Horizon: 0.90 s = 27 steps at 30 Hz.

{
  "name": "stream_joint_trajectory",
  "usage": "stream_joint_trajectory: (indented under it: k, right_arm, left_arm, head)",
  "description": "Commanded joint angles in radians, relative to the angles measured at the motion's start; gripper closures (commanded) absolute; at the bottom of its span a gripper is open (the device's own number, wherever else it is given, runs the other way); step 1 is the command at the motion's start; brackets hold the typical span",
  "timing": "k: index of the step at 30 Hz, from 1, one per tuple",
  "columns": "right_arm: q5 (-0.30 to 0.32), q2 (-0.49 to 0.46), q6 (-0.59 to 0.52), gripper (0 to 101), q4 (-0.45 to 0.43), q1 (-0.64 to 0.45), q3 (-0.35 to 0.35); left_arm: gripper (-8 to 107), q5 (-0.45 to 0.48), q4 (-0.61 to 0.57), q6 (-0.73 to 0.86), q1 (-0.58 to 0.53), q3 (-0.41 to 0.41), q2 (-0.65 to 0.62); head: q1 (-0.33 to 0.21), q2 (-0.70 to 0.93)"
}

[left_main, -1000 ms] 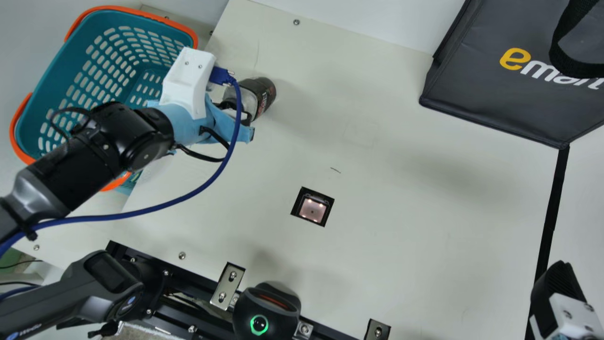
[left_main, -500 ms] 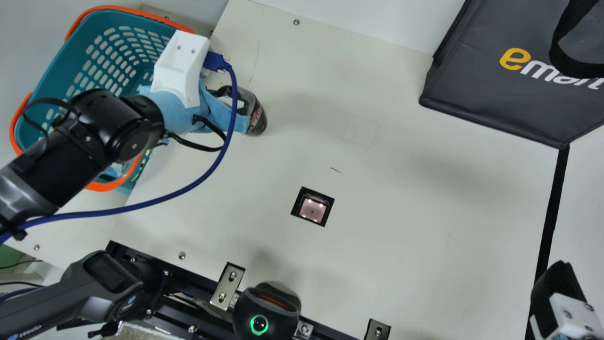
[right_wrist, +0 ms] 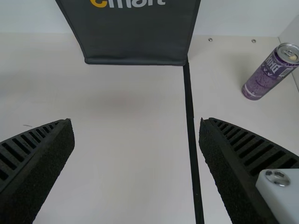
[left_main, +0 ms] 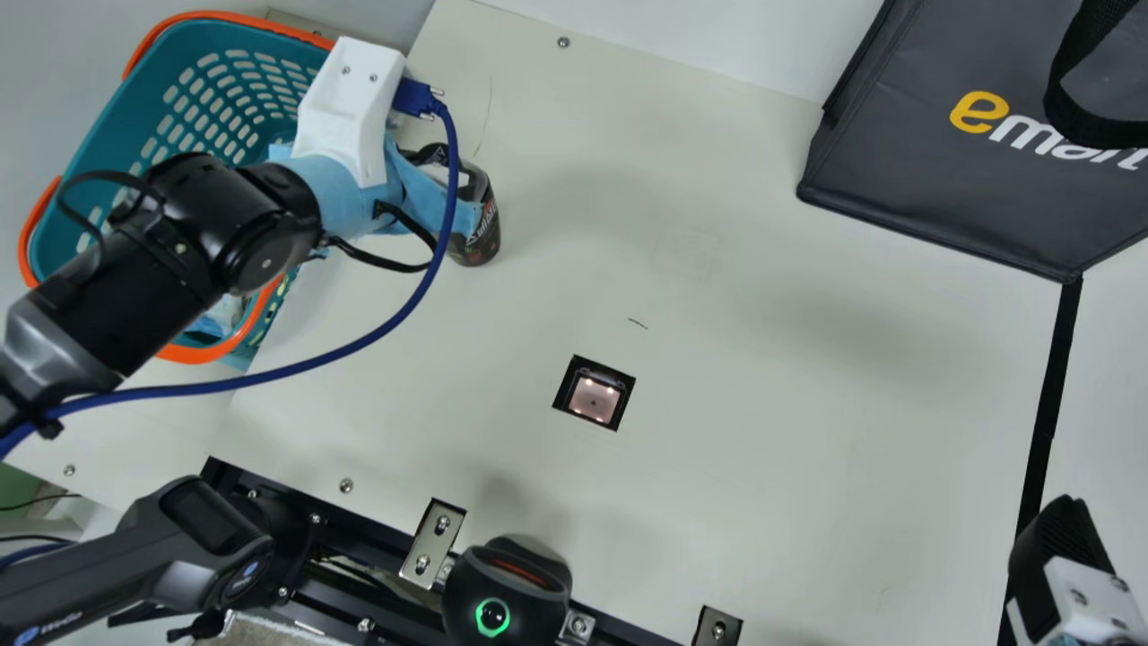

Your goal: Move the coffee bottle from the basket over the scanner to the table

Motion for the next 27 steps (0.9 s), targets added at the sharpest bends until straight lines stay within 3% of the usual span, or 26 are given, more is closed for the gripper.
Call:
stream_joint_trajectory:
  k: [1,13,22,27]
  right_arm:
    - [0.0,0.0,0.0,6,0.0,0.0,0.0]
    - [-0.001,0.0,0.0,6,0.0,0.0,0.0]
    - [-0.001,0.0,0.0,6,0.0,0.0,0.0]
    - [-0.001,0.0,0.0,6,0.0,0.0,0.0]
  left_arm:
    - [107,-0.004,0.011,-0.01,-0.003,-0.007,0.011]
    - [107,-0.031,0.075,-0.076,-0.005,-0.084,0.107]
    - [107,-0.043,0.112,-0.111,-0.006,-0.093,0.163]
    - [90,-0.048,0.119,-0.122,-0.003,-0.086,0.172]
  head:
    - [-0.03,0.002]
    - [-0.03,0.002]
    - [-0.03,0.002]
    - [-0.03,0.002]
